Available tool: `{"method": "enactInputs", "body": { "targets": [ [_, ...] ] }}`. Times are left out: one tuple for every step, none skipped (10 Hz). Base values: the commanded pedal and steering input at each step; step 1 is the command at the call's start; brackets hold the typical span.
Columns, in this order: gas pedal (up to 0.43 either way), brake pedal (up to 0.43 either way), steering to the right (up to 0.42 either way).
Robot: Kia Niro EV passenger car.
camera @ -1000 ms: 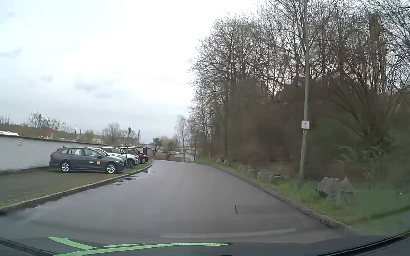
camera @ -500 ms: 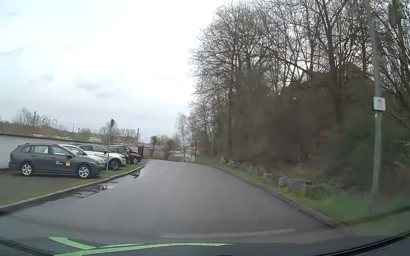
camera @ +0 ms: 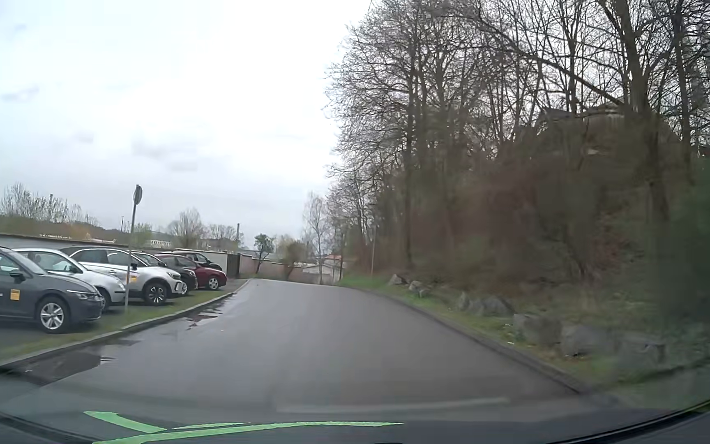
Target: Follow the waypoints while adhering to traffic rules and regulations
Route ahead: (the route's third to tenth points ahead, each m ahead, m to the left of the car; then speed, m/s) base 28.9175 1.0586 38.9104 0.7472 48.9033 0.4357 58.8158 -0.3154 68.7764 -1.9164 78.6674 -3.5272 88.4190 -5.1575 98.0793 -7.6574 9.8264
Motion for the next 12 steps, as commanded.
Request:
{"method": "enactInputs", "body": {
  "targets": [
    [0.319,0.000,-0.006],
    [0.319,0.000,-0.006],
    [0.319,0.000,-0.007],
    [0.319,0.000,-0.012],
    [0.319,0.000,-0.016],
    [0.319,0.000,-0.019],
    [0.311,0.000,-0.020],
    [0.268,0.000,-0.024],
    [0.248,0.000,-0.026],
    [0.240,0.000,-0.026],
    [0.228,0.000,-0.027],
    [0.220,0.000,-0.027]
  ]
}}
